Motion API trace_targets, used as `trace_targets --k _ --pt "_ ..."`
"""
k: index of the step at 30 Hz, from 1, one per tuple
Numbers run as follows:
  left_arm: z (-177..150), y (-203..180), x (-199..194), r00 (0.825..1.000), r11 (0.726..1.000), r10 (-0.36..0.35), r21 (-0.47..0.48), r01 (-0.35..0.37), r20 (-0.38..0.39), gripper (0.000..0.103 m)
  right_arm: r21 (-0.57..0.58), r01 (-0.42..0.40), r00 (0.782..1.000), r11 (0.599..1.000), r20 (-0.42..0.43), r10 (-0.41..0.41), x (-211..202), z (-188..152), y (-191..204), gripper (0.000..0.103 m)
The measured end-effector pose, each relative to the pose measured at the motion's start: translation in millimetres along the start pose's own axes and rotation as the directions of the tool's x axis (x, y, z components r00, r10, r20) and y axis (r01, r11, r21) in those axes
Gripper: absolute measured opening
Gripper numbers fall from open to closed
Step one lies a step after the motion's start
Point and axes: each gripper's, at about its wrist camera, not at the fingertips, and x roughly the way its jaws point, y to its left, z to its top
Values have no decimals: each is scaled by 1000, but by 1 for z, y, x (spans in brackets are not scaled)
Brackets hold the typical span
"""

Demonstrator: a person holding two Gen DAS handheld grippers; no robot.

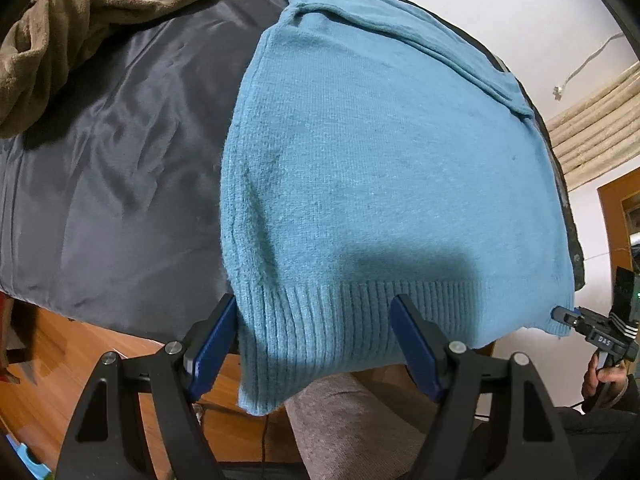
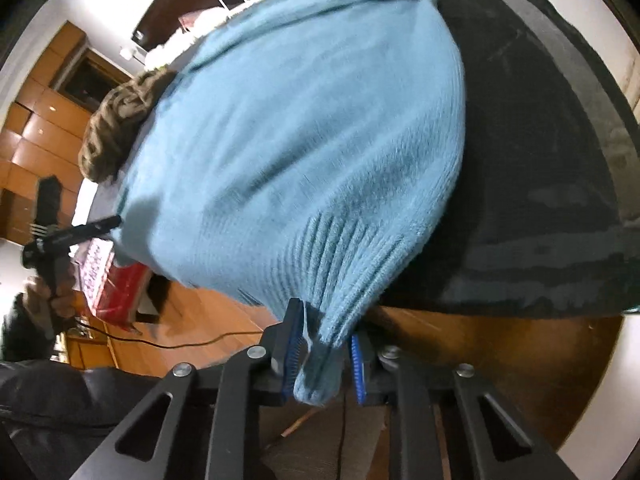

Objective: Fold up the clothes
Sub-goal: 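Grasp the sweater hem with the right gripper and lift it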

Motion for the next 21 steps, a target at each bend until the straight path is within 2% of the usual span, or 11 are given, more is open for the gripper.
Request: trace_targets --k 8,18,19,20,21 --pt "-1 7 -2 1000 1000 -21 -1 21 -12 80 58 -61 998 996 11 60 1 28 -18 23" --pt "-8 13 -10 1000 1000 -12 21 12 -7 80 48 -65 998 997 10 64 6 38 -17 24" --pt "-9 13 -11 1000 1000 -13 21 13 -5 79 45 -64 998 997 9 64 9 40 -14 24" --pt "-8 13 -10 1000 1000 -17 19 17 -5 74 41 -64 998 997 9 64 10 41 -13 24" --pt "-7 12 -10 1000 1000 -22 16 22 -4 64 37 -63 998 997 8 63 10 41 -13 24"
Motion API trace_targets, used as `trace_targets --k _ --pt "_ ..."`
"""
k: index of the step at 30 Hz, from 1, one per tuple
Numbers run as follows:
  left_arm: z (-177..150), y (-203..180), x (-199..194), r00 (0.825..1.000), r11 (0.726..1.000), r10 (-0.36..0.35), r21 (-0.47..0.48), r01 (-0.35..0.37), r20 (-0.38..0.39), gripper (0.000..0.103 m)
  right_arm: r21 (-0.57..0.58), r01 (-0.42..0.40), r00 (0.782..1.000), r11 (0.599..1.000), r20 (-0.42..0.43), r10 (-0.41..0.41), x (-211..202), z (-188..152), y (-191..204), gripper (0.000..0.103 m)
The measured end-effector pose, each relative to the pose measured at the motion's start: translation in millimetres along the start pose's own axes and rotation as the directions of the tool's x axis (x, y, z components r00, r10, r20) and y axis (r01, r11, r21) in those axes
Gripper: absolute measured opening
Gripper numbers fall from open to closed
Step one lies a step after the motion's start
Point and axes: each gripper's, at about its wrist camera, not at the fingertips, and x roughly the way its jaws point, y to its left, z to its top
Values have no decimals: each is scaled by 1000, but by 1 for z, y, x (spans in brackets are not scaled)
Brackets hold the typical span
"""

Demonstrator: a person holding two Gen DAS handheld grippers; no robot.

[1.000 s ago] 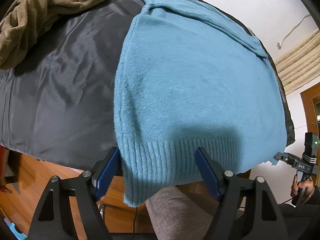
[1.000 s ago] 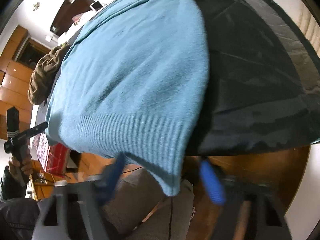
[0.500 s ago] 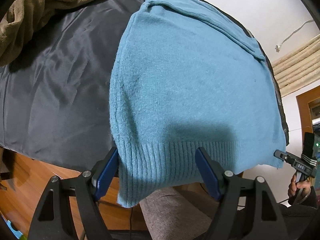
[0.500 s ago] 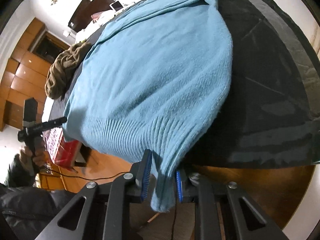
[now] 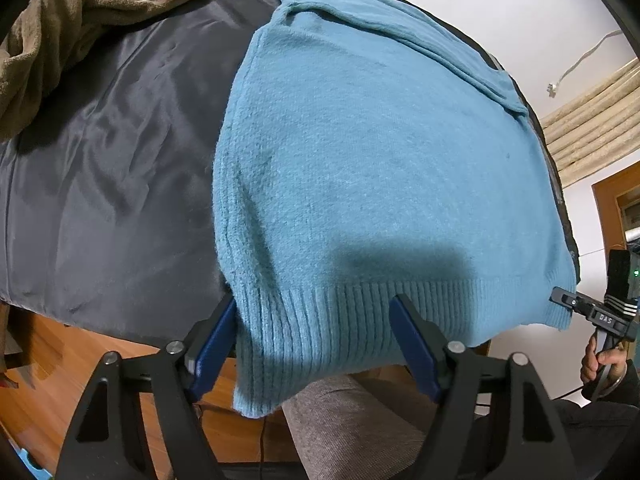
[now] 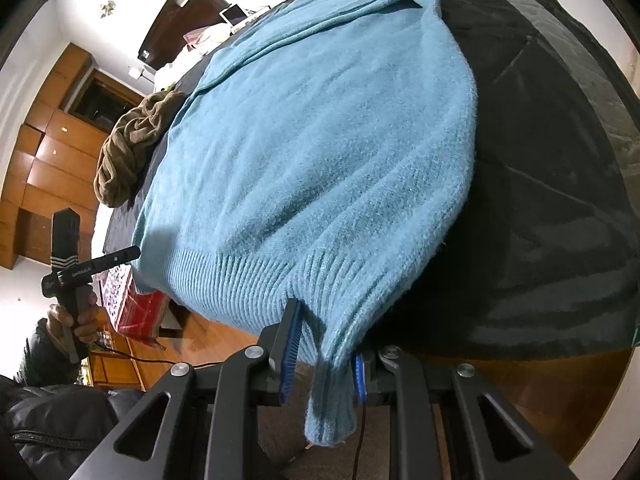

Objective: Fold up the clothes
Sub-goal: 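Grasp the sweater hem with the right gripper and lift it, then grasp the ribbed hem with the left gripper beside the right gripper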

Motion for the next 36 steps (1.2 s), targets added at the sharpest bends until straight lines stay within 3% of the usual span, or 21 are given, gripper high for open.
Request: trace_targets --k 3,14,18,20,29,36 --pt "2 1 1 1000 1000 -12 -14 12 1 55 -8 0 1000 1000 -2 0 0 0 1 24" --pt "8 -11 10 1000 1000 -3 -11 3 0 55 -21 -10 1000 1000 10 10 6 7 7 24" --pt "11 -14 13 999 1000 -30 0 30 -12 26 -44 -5 1000 999 19 6 8 8 11 24" --pt "15 -19 20 999 999 -44 3 44 -19 17 -55 1 1000 998 25 0 8 7 11 24" --pt "10 -21 10 999 999 -46 -18 46 -7 16 -90 26 1000 996 18 -24 7 7 17 23" --pt "28 -26 -24 992 996 -87 -20 89 91 16 -119 -81 988 990 118 95 -24 25 22 23"
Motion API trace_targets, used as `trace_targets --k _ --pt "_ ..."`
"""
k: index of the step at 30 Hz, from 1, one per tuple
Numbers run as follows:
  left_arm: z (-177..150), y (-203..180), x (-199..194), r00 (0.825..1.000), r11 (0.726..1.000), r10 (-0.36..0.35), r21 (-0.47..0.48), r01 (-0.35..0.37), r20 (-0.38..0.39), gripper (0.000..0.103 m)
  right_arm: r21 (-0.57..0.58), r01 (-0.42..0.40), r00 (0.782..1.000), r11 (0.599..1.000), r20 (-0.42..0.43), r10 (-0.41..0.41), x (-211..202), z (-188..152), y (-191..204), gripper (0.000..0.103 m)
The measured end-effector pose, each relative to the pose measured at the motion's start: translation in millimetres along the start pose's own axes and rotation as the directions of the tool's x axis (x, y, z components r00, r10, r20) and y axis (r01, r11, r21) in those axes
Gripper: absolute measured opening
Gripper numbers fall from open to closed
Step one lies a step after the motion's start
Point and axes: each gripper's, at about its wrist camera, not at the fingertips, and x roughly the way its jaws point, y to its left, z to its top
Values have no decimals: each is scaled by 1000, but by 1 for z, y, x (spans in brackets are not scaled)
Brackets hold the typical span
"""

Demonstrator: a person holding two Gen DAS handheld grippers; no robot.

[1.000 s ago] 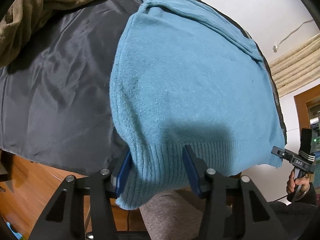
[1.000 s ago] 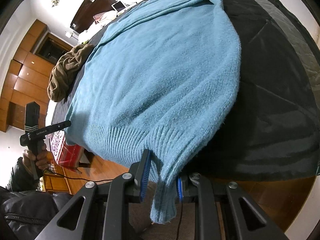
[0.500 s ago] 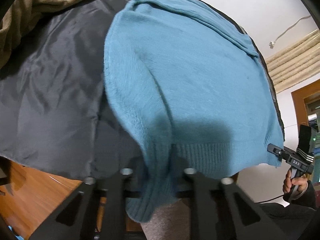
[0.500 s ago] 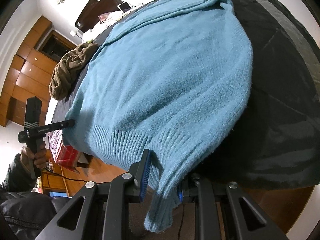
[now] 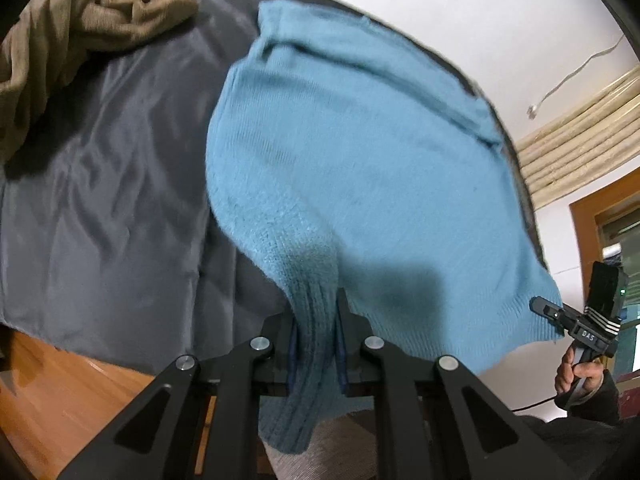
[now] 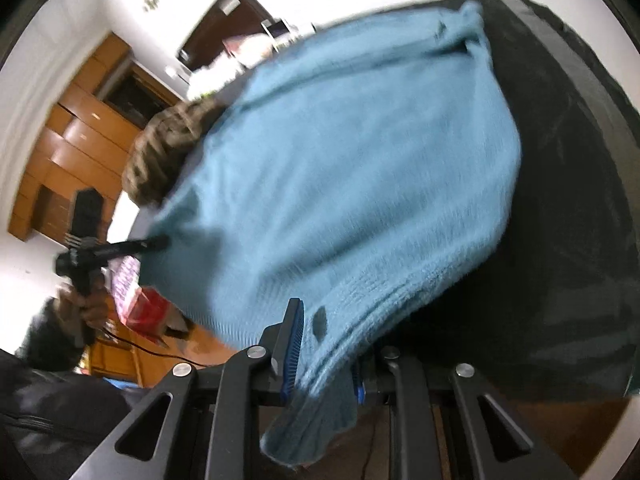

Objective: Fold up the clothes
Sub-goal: 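Grasp the ribbed hem with the left gripper beside the right gripper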

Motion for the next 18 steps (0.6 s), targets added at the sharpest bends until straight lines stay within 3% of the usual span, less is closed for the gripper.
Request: trace_targets --k 13,18 --pt "69 -6 -52 982 990 -131 -43 138 137 16 -103 15 977 995 212 7 -49 70 20 23" --pt "92 -9 -50 981 987 -149 -34 154 128 16 -95 -3 988 995 155 18 -35 87 16 23"
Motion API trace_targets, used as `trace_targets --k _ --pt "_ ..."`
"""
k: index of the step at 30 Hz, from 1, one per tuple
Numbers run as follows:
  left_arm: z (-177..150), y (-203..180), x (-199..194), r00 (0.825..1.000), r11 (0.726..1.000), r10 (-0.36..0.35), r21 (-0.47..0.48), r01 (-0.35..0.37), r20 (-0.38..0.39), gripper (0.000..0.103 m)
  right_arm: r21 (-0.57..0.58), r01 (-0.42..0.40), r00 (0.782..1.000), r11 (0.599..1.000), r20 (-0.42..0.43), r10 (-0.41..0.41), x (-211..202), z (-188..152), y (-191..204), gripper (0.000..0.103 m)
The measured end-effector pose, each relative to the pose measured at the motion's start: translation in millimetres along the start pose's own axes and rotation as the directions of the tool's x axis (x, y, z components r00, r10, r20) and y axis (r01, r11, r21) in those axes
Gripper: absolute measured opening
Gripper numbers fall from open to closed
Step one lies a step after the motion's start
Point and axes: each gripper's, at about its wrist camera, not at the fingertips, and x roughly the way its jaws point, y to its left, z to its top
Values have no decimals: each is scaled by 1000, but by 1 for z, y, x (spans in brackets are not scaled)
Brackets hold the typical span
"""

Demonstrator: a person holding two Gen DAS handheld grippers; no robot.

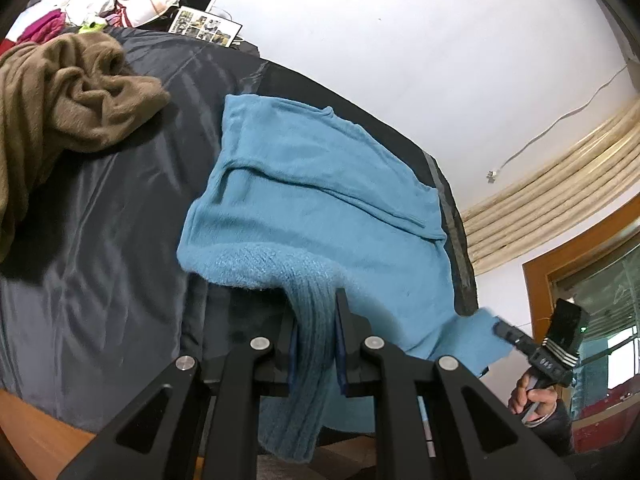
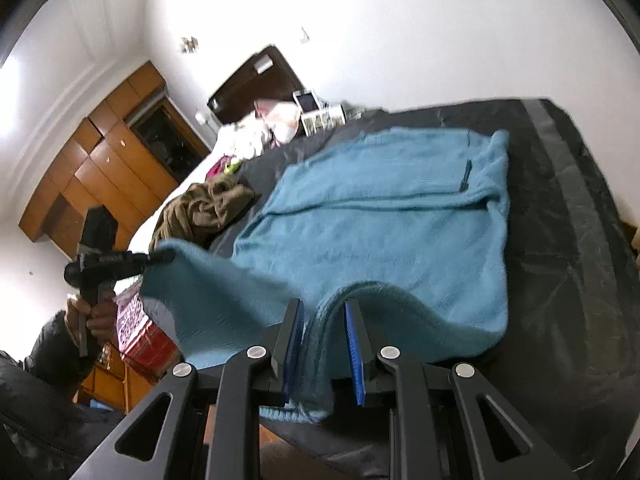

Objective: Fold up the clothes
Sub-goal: 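Grasp the ribbed hem with the left gripper beside the right gripper, then hold the hem with both grippers and fold it over toward the collar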

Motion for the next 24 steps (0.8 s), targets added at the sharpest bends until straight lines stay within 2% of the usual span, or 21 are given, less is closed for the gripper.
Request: trace_targets --k 6,11,13,14,15,17,20,24 --pt "8 7 9 999 1000 3 -14 -3 -33 16 96 -12 987 995 -160 27 31 -27 -19 23" --pt "7 13 12 998 1000 22 -15 -22 -57 16 186 4 976 983 -213 37 40 -56 -33 24" --pt "6 15 12 998 999 26 -21 -27 -61 16 214 17 978 977 -208 29 34 -64 -39 28" --pt "6 17 13 998 999 28 -26 -30 -63 16 228 23 979 973 -205 25 31 -68 -42 36" --pt "5 18 13 997 999 31 -30 -33 -64 16 242 29 979 970 -201 20 28 -71 -44 61" --pt "3 20 13 997 999 35 -38 -38 -67 16 264 50 983 963 -181 -2 18 -77 -49 82" --pt "-1 22 13 997 998 42 -45 -45 -67 16 282 47 982 958 -187 7 10 -84 -52 82" --pt "-5 21 11 997 997 51 -50 -54 -64 17 239 26 973 971 -229 31 21 -93 -41 81"
